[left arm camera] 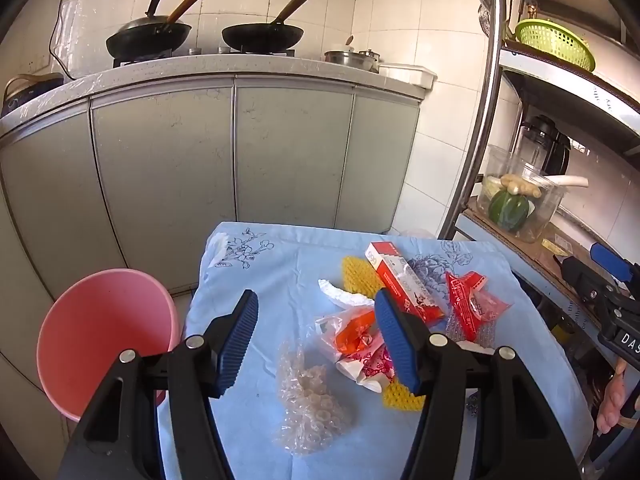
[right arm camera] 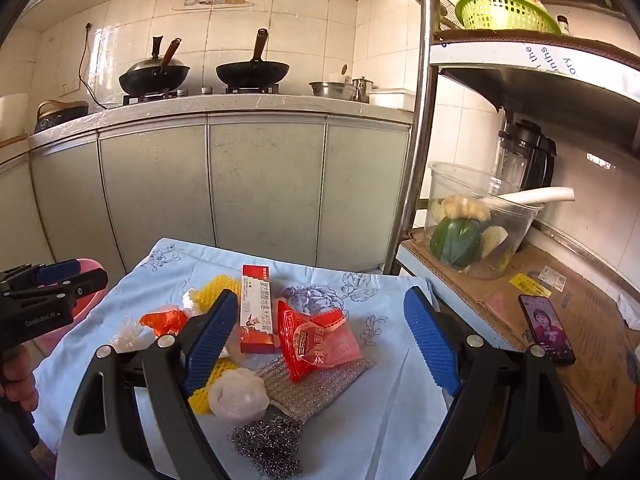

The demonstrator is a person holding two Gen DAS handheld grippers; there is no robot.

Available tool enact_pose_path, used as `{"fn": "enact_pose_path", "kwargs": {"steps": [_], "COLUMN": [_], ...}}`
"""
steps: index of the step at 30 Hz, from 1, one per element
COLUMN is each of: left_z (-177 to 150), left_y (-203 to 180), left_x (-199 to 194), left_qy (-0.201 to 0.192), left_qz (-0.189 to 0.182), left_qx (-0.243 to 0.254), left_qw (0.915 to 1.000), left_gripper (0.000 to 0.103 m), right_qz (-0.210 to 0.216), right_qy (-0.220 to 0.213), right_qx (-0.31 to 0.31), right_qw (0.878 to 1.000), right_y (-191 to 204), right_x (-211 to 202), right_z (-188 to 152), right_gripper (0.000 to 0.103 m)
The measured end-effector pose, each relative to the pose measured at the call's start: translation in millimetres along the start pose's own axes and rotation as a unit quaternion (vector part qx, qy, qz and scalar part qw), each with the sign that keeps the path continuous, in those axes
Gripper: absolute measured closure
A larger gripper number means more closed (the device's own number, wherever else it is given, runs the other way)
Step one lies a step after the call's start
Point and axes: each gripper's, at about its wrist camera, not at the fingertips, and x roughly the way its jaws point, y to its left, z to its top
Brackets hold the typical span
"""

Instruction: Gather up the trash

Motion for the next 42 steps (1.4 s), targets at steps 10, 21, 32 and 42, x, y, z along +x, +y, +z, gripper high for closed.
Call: {"fn": "enact_pose_path", "kwargs": {"steps": [10,21,32,42], "left_z": [1,1,1,0], "left_y": [-1,0,1,2], "left_x": [-5,-13,-17,-17], "left_qy": [-0.009,-0.019,-0.024,-0.025], "left_qz": [-0.007,-0.011,-0.014,-0.016], "left_qx": [-0.003,-0.006,-0.006,-0.005], "left_qw": [0.9999,0.9997,0.9996,0.9995], "left_gripper": [0.043,0.043,0.043,0.043], "right_qz": [0.001,-0.004,-0.014,-0.014], "right_qy": [0.005,-0.007,-0.017,-0.016], "right_qx": [0.001,-0.012,-0.035,-0.036], "right_qw": [1.000,1.000,0.999,0.999], "right_y": [0,7,13,10], "right_x": [-4,-12,-16,-18], "right_z": [4,5,7,4], "right_gripper": [0.017,0.018,0.018,0.018]}}
